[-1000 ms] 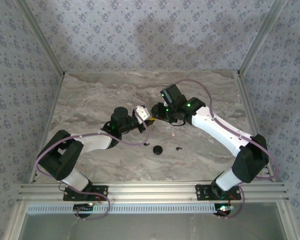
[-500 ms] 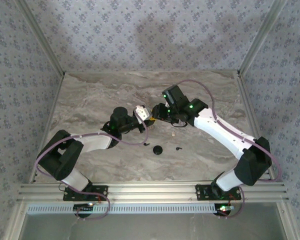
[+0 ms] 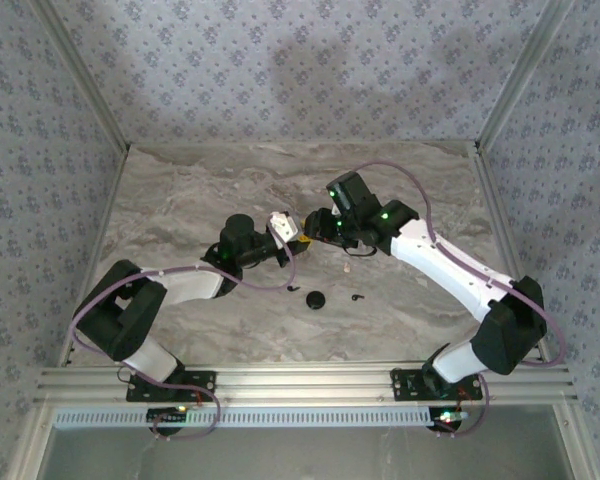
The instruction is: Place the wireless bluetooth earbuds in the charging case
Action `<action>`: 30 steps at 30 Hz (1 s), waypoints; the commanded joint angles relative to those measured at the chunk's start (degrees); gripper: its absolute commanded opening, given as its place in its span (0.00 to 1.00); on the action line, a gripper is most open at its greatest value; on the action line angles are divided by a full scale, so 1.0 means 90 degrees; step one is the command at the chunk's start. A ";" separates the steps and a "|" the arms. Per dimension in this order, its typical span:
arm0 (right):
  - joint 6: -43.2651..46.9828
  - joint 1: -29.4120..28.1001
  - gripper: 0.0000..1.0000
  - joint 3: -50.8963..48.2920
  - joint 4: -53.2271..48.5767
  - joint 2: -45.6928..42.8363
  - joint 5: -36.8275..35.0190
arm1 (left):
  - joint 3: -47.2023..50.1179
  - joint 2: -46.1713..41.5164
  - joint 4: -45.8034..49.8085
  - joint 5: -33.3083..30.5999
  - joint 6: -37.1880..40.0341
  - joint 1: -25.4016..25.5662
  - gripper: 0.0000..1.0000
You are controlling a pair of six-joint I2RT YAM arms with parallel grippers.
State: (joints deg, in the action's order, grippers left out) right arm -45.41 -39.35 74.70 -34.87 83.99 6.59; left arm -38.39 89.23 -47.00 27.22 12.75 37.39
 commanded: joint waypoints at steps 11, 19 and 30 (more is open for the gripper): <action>0.0220 0.0208 0.42 -0.0182 0.0019 -0.0386 -0.0204 | 0.0060 -0.0281 -0.0344 0.0324 -0.0177 -0.0129 0.10; 0.0241 0.0233 0.41 -0.0322 0.0202 -0.0542 -0.0195 | 0.0067 -0.0286 -0.0334 0.0330 -0.0187 -0.0128 0.10; 0.0289 0.0281 0.40 -0.0411 0.0314 -0.0678 -0.0146 | 0.0106 -0.0325 -0.0344 0.0318 -0.0216 -0.0128 0.10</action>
State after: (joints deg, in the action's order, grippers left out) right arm -43.86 -37.12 71.88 -31.92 79.37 6.94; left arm -37.74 88.49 -48.21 29.30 11.42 36.45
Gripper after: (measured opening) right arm 0.400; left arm 0.195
